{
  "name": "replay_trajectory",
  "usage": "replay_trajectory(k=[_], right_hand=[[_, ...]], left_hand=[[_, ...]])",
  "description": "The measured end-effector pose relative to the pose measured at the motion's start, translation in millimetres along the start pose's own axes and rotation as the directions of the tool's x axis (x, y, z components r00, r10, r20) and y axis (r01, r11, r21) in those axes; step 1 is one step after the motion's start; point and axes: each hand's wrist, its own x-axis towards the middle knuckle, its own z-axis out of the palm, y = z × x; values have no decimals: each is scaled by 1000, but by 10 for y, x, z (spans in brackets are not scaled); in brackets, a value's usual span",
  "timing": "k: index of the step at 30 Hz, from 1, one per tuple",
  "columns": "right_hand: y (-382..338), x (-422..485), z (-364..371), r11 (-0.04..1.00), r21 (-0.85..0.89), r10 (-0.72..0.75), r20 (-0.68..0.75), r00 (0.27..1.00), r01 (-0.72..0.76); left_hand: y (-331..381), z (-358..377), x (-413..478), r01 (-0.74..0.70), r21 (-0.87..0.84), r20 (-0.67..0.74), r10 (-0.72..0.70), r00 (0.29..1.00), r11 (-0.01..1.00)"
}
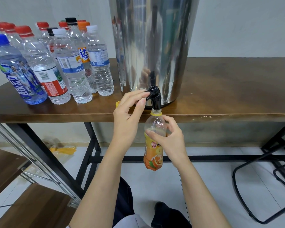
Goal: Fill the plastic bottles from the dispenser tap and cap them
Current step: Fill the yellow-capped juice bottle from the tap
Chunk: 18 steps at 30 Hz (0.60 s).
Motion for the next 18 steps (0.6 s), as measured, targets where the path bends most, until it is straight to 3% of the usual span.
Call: replay_trajectory(k=[18], right_hand=[[4, -4, 13, 999, -37, -26, -22, 999, 25]], left_hand=[[-24, 8, -6, 17, 1, -15, -17, 1000, 1000]])
